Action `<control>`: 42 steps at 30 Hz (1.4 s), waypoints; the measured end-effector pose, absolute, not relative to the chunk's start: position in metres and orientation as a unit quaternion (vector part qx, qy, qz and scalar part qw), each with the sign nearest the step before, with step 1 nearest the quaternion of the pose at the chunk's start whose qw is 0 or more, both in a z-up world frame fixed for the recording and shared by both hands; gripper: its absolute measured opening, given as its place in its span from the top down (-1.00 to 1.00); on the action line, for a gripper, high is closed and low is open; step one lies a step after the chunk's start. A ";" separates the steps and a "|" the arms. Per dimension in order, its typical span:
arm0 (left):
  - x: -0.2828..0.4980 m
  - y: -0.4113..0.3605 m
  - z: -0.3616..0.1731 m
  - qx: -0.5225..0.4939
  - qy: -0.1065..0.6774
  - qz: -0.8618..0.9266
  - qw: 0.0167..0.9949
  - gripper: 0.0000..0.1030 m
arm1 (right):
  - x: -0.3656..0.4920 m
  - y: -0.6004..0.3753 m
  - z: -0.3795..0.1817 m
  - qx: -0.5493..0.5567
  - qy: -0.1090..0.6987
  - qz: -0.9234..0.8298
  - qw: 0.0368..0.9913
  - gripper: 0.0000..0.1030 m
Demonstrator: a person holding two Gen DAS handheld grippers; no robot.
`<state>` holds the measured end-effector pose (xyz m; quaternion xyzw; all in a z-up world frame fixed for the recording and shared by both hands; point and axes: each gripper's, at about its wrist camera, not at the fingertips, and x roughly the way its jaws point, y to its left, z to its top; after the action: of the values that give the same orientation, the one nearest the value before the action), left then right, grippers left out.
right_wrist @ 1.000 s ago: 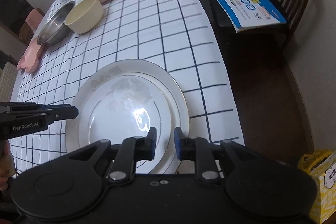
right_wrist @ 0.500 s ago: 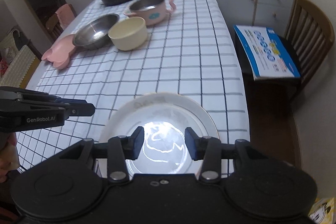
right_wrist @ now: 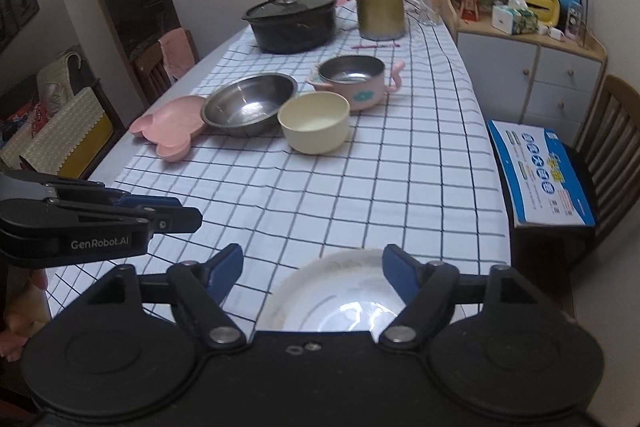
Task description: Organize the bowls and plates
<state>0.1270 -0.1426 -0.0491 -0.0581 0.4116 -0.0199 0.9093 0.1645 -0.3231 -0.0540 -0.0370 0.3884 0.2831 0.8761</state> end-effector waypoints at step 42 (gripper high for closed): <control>0.211 0.221 -0.082 -0.027 0.369 0.109 0.923 -0.49 | 0.230 -0.010 -0.080 -0.054 0.382 0.227 0.894 -0.99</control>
<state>0.2108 0.2211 -0.0815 -0.0273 0.3691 0.1086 0.9226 0.2299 -0.0099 -0.0797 -0.0544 0.3824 0.2272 0.8940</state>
